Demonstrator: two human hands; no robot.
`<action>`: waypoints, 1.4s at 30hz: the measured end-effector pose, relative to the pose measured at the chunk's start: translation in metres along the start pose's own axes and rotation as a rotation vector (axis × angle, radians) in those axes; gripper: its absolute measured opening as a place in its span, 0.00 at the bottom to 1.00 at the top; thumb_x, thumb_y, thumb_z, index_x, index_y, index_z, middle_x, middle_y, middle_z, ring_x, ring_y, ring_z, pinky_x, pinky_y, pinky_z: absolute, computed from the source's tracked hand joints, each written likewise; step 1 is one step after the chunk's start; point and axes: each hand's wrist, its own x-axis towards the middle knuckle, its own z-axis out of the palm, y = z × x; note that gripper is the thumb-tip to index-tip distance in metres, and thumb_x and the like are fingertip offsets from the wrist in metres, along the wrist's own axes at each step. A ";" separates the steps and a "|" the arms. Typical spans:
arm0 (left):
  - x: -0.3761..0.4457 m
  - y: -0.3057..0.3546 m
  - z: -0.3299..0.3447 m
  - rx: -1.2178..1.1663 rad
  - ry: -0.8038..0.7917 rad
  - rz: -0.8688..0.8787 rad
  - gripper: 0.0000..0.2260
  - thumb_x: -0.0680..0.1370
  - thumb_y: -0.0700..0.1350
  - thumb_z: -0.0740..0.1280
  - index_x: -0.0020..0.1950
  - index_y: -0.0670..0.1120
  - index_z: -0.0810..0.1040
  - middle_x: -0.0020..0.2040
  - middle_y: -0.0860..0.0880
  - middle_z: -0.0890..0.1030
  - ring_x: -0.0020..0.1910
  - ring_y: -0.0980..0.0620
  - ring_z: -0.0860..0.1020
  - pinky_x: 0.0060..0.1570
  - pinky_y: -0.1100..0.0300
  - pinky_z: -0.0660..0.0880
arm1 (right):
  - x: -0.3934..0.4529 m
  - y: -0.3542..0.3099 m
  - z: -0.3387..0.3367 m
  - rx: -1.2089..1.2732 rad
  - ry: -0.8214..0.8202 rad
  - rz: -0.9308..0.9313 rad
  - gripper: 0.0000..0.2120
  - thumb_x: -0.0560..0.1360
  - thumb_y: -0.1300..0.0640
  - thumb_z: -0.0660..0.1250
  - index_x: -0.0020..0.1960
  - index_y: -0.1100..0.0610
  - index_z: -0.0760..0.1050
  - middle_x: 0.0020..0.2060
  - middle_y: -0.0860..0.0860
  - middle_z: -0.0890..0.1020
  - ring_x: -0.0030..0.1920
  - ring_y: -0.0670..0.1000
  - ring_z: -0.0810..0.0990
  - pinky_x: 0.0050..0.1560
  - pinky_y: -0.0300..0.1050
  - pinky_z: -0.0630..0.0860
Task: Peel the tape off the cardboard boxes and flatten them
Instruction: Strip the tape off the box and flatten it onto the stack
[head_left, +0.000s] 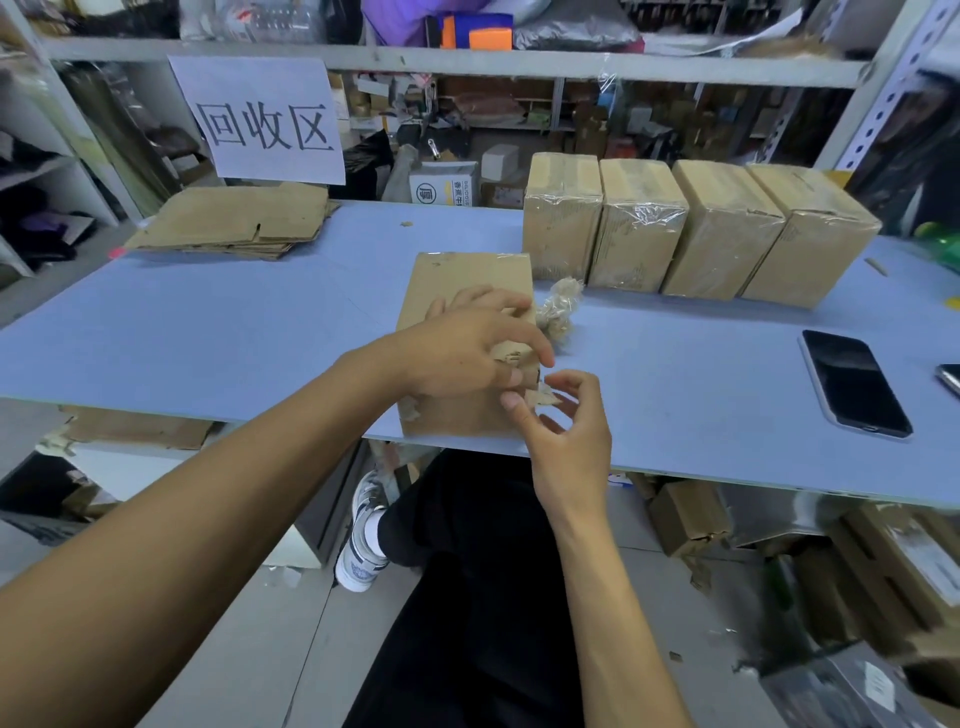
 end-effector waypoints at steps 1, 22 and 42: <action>0.000 0.000 0.001 -0.008 0.016 0.006 0.15 0.78 0.49 0.70 0.51 0.72 0.75 0.79 0.56 0.60 0.79 0.52 0.47 0.76 0.38 0.43 | 0.000 -0.001 0.002 0.012 0.000 0.012 0.14 0.73 0.51 0.77 0.52 0.48 0.73 0.51 0.41 0.80 0.56 0.39 0.77 0.52 0.40 0.75; -0.081 -0.058 0.012 -0.522 0.758 -0.042 0.10 0.73 0.59 0.67 0.54 0.68 0.76 0.75 0.57 0.62 0.77 0.62 0.56 0.67 0.76 0.57 | 0.022 -0.053 0.078 -0.102 -0.275 -0.362 0.09 0.75 0.58 0.70 0.41 0.56 0.70 0.55 0.43 0.84 0.55 0.46 0.82 0.60 0.59 0.75; -0.084 -0.082 0.025 -0.614 0.796 -0.048 0.11 0.76 0.40 0.74 0.52 0.53 0.76 0.75 0.58 0.67 0.73 0.66 0.65 0.63 0.62 0.73 | 0.045 -0.056 0.063 -0.276 -0.593 -0.476 0.02 0.76 0.59 0.66 0.46 0.55 0.73 0.61 0.46 0.83 0.68 0.42 0.74 0.66 0.49 0.73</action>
